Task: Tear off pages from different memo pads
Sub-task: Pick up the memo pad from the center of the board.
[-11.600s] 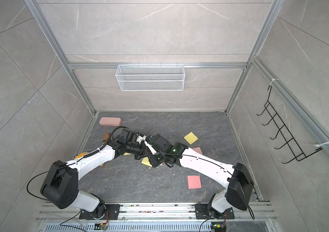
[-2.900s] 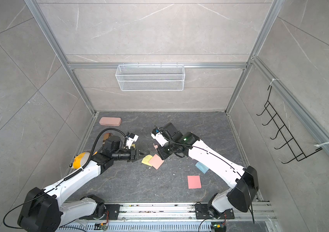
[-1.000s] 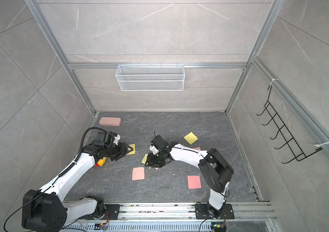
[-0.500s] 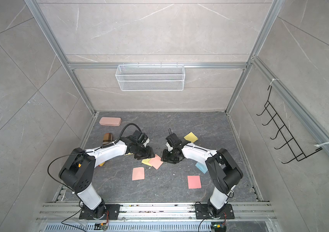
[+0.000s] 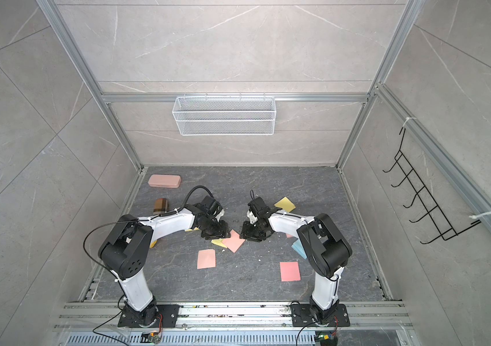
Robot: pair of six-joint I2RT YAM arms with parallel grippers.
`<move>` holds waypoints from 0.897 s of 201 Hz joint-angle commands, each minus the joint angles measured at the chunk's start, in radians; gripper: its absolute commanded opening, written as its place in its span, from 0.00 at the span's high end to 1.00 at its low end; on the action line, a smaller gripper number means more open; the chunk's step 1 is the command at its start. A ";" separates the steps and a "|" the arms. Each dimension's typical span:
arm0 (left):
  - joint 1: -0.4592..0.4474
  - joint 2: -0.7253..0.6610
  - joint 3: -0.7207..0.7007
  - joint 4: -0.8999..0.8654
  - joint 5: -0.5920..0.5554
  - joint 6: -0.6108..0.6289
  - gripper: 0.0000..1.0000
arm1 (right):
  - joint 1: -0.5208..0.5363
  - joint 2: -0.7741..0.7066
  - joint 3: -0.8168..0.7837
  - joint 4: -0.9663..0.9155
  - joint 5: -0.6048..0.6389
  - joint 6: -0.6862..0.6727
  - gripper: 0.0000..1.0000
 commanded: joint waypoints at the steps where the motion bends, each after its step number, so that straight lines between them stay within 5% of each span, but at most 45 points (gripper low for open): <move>1: -0.007 0.009 0.006 -0.037 0.024 0.021 0.41 | 0.007 0.026 -0.031 0.028 0.006 0.020 0.61; 114: -0.008 0.004 -0.113 0.175 0.302 -0.100 0.60 | 0.007 0.060 -0.082 0.107 0.023 0.111 0.70; 180: 0.003 -0.029 -0.104 0.176 0.325 -0.164 0.98 | 0.007 0.000 -0.089 0.120 -0.020 0.059 0.66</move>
